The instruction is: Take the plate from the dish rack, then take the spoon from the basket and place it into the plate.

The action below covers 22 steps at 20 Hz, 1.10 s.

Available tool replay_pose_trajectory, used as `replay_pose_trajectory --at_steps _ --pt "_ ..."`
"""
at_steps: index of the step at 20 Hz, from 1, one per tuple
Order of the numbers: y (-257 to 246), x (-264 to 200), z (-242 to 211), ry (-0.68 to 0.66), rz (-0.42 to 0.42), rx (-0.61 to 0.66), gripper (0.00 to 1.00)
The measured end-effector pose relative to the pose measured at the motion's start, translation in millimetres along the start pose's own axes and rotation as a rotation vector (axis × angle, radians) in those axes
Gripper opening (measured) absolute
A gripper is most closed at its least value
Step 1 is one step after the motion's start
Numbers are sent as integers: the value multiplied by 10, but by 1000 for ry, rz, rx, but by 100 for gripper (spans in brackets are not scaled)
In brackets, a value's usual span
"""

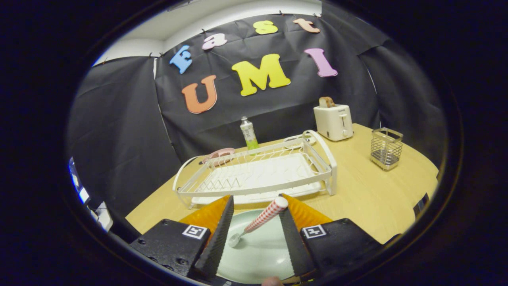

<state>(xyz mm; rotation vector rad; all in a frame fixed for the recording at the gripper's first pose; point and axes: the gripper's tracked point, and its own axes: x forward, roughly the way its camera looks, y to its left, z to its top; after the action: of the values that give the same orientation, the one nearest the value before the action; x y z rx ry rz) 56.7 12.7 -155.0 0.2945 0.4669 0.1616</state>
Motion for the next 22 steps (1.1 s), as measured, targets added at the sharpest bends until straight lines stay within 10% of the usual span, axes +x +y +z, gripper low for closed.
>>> replay_pose_trajectory --at_steps 9,12,22 --pt "-218 -224 500 -138 -125 -91 78" --pt "-324 -418 679 -223 -210 -146 100" --pt "-39 -897 753 -325 -209 -212 100"
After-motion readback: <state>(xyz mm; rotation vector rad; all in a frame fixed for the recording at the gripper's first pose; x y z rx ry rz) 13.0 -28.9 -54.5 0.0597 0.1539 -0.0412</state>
